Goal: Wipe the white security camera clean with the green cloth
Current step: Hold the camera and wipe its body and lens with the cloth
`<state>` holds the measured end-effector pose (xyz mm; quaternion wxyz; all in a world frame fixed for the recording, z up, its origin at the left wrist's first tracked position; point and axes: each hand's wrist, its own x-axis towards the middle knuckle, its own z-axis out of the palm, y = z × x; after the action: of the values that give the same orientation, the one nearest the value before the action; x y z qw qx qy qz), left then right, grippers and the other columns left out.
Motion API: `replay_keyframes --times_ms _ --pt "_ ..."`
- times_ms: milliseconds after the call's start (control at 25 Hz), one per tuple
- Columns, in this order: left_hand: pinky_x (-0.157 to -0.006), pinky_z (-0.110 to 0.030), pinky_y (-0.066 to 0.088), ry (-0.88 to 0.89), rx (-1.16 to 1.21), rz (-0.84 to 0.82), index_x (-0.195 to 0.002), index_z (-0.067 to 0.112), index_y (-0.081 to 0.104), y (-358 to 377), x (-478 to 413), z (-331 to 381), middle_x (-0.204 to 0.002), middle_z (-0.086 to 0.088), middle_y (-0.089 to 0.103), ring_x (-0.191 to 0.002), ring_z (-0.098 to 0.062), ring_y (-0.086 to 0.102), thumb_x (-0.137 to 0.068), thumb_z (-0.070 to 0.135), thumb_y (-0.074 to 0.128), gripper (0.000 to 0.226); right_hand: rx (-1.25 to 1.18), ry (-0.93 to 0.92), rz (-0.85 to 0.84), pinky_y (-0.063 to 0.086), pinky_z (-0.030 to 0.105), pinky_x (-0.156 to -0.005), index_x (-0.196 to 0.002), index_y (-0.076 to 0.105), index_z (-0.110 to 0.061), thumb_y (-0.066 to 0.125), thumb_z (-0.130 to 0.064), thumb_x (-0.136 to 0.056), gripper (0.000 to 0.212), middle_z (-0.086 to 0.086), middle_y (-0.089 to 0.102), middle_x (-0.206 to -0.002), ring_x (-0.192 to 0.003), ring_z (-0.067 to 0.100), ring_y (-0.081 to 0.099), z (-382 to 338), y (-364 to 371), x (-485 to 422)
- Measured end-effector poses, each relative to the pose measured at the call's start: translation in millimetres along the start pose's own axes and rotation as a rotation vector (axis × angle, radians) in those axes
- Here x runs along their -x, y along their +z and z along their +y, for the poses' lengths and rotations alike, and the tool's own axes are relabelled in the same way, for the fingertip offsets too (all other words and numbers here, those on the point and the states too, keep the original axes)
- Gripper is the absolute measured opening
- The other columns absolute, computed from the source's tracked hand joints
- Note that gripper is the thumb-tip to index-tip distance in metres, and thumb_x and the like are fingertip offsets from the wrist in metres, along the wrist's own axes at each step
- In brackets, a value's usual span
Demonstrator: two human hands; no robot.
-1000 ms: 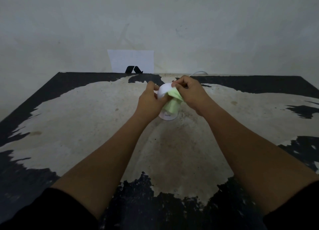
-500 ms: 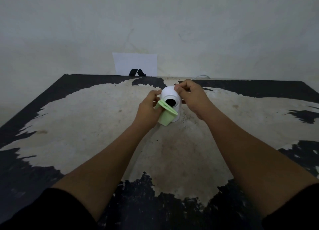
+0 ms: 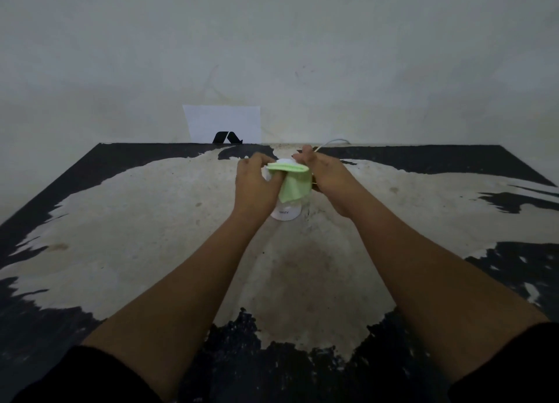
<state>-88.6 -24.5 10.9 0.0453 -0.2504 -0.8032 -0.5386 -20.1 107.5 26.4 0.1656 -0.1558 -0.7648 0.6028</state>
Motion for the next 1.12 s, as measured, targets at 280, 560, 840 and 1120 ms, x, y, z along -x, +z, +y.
replay_keyframes --times_ms 280,560,840,1120 --pt "-0.050 -0.015 0.037 0.028 0.255 -0.176 -0.079 0.007 0.057 -33 -21 47 -0.063 0.001 0.050 -0.047 0.001 0.043 -0.086 0.018 0.061 0.013 -0.043 -0.189 0.012 0.055 0.042 -0.083 -0.101 0.065 -0.008 0.071 -0.018 -0.082 0.022 0.008 0.070 -0.098 -0.090 0.019 0.065 -21 -11 5" --pt "-0.067 -0.019 0.042 -0.138 0.220 -0.202 -0.104 0.013 0.059 -38 -34 15 -0.091 0.003 0.062 -0.082 -0.003 0.057 -0.088 0.025 0.061 0.020 0.250 -0.233 0.436 0.044 0.025 -0.058 -0.079 0.061 -0.015 0.063 -0.021 -0.080 0.006 -0.008 0.057 -0.069 -0.064 0.011 0.053 -38 -27 -20" --pt "-0.090 -0.036 0.046 -0.348 0.284 -0.348 -0.129 0.021 0.040 -11 -27 -13 -0.124 -0.007 0.055 -0.101 -0.013 0.055 -0.091 0.039 0.054 0.045 0.450 -0.275 0.058 0.042 0.026 -0.071 -0.111 0.056 -0.022 0.054 -0.029 -0.090 0.023 -0.002 0.065 -0.102 -0.084 0.011 0.059 -6 17 -5" --pt "-0.107 -0.048 0.038 -0.242 0.224 -0.251 -0.142 0.038 0.025 -4 -28 -28 -0.154 -0.006 0.022 -0.136 -0.026 0.034 -0.085 0.050 0.057 0.066 0.196 0.105 -0.075 0.047 0.040 -0.093 -0.089 0.067 -0.016 0.022 -0.075 -0.084 0.074 0.008 0.070 -0.093 -0.091 0.022 0.065 -18 27 -31"
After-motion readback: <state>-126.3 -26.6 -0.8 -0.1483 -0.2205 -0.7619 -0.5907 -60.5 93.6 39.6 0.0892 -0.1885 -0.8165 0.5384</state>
